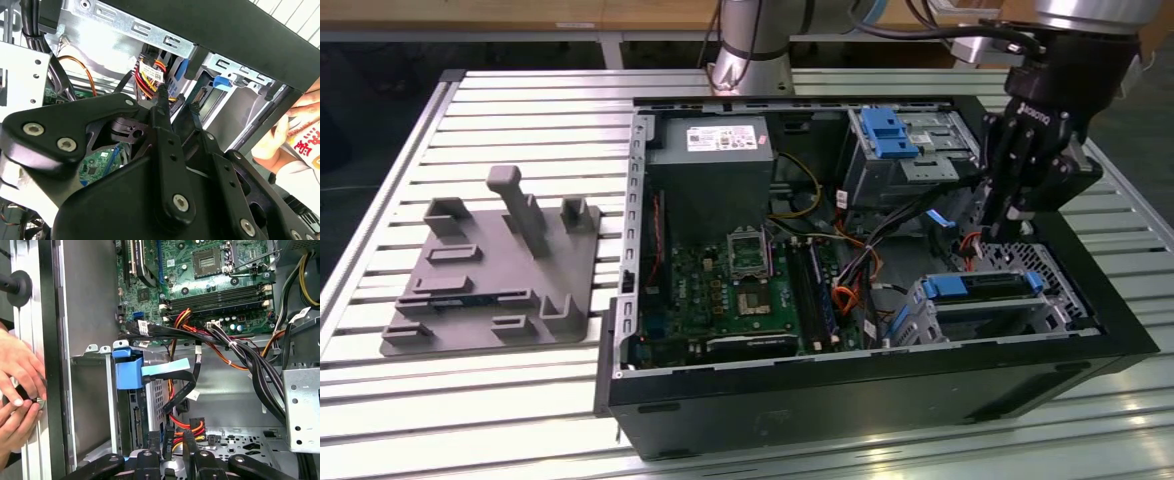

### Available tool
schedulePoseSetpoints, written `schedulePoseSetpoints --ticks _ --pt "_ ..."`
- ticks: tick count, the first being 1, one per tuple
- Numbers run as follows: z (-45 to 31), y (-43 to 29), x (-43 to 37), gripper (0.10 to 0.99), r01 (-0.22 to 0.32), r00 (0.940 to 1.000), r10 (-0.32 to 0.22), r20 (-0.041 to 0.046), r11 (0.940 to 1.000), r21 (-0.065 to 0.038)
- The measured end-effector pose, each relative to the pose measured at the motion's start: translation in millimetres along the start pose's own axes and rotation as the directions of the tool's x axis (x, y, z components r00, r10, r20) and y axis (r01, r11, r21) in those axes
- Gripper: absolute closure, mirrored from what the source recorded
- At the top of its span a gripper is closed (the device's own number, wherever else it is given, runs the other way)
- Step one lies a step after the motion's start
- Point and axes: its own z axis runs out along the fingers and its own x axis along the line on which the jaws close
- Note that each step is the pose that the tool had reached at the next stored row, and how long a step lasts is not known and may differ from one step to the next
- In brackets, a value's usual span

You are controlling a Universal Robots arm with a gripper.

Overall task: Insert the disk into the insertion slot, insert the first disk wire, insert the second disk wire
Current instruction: 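Insert the first disk wire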

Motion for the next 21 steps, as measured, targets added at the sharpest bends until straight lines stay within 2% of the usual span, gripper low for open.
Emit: schedulePoseSetpoints --ticks 6,7,8,9,10,17,18,19,21 --pt "0.6 0.0 -0.4 0.765 -0.006 1.0 0.006 0.0002 1.0 -0.002" --pt "0.6 0.0 -0.4 0.78 -0.006 1.0 0.006 0.0002 1.0 -0.002" --pt "0.7 0.0 -0.6 0.847 -0.006 1.0 0.006 0.0004 1.0 -0.002" --pt "0.7 0.0 -0.6 0.847 -0.007 1.0 0.007 0.0003 1.0 -0.002" --pt "0.7 0.0 -0.6 0.91 -0.007 1.0 0.007 0.0001 1.0 -0.002" --pt "1.0 -0.1 -0.7 0.918 -0.008 1.0 0.008 -0.0018 1.0 -0.002" --pt "1.0 -1.3 -0.8 0.918 -0.007 1.0 0.007 -0.0023 1.0 -0.004" --pt "0.9 -3.7 -1.1 0.918 -0.004 1.0 0.004 -0.0047 0.9999 -0.015" --pt "0.6 -7.7 -1.5 0.918 0.007 0.9999 -0.007 -0.011 0.9989 -0.047"
